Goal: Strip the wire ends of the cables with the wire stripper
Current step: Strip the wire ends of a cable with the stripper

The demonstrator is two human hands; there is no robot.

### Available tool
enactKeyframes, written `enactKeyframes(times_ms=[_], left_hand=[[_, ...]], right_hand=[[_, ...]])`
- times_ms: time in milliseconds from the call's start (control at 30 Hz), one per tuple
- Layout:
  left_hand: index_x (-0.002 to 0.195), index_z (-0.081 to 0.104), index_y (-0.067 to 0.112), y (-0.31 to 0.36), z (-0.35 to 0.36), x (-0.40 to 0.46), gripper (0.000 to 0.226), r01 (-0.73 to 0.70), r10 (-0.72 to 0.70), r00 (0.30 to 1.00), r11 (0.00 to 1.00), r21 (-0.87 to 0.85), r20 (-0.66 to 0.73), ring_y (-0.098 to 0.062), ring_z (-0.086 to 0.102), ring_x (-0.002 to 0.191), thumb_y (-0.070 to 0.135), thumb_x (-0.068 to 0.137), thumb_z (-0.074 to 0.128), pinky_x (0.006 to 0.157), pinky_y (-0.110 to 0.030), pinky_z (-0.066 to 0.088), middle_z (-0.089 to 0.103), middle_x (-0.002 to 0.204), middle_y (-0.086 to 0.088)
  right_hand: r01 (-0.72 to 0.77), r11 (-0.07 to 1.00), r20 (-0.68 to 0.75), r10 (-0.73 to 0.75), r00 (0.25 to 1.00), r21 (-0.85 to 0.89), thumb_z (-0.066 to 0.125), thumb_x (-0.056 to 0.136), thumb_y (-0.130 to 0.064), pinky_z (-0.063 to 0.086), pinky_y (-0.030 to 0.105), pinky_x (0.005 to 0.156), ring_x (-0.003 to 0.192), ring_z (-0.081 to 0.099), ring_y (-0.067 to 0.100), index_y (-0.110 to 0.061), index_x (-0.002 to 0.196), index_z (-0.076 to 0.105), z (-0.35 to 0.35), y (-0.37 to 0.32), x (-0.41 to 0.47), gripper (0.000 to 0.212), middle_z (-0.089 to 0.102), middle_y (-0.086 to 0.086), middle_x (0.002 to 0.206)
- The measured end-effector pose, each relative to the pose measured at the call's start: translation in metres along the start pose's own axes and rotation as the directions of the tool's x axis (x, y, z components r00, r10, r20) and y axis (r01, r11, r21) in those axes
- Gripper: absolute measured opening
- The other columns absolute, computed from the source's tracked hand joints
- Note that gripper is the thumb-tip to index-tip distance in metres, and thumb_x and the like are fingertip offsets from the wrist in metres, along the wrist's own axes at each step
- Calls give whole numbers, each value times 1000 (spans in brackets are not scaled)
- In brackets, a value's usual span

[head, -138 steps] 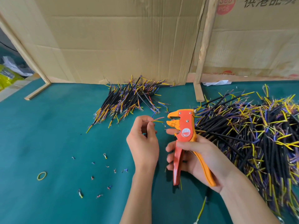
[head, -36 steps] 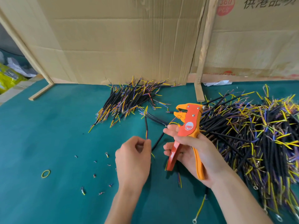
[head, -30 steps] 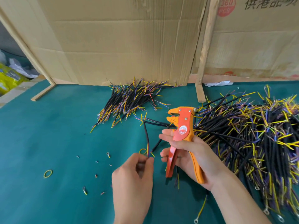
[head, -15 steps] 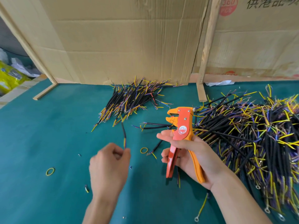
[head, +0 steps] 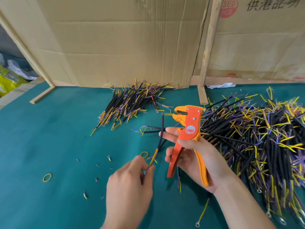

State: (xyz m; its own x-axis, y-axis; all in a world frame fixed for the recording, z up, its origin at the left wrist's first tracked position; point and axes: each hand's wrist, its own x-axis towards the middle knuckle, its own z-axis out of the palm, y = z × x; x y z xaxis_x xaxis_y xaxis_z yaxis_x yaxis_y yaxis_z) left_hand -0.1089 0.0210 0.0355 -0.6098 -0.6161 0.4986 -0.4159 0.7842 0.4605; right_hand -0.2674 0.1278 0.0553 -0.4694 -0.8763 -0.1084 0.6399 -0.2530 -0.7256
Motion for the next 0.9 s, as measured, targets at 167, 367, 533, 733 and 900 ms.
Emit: enactKeyframes(times_ms=[167,367,533,733,900], left_hand=[[68,44,25,1,8,-17,33,48,-44,994,998,-37,105,-17,50,44,33,65,76,42,-36,47,48,47,10],[75,52,32,0,3,-12,33,165,-191,914,981,102,358,-8,57,70,54,74,77,69,-31,48,55,61,12],[82,68,38,12,-14,26,12,274,-185,927,928,-254,327,-4,58,65,35,77,80,59,-16,41,66,74,22],[97,73,25,42,19,58,22,462,-177,870,617,-637,461,-24,70,72,7,95,60,80,-46,59,76,82,-6],[95,78,23,34,43,63,31,407,-321,912,619,-672,257,-24,71,76,2,97,56,69,-33,59,76,79,2]], right_hand=[[23,998,-9,-23,1000,55,68,78,-8,58,39,72,73,66,30,4,130,60,-1,1,1,54,67,27,127],[53,998,-2,-53,999,36,67,79,-8,58,41,75,74,65,29,3,126,65,-4,0,1,48,66,24,130],[66,998,13,-66,998,14,65,81,-9,57,43,76,75,66,28,0,126,66,-7,0,1,47,66,21,132],[76,997,27,-75,997,-33,65,80,-11,58,41,78,76,68,28,-4,124,70,-7,-2,1,46,66,24,127],[73,997,-28,-74,997,-14,67,79,-8,60,44,79,81,72,35,-4,119,73,-13,-3,3,40,69,23,123]])
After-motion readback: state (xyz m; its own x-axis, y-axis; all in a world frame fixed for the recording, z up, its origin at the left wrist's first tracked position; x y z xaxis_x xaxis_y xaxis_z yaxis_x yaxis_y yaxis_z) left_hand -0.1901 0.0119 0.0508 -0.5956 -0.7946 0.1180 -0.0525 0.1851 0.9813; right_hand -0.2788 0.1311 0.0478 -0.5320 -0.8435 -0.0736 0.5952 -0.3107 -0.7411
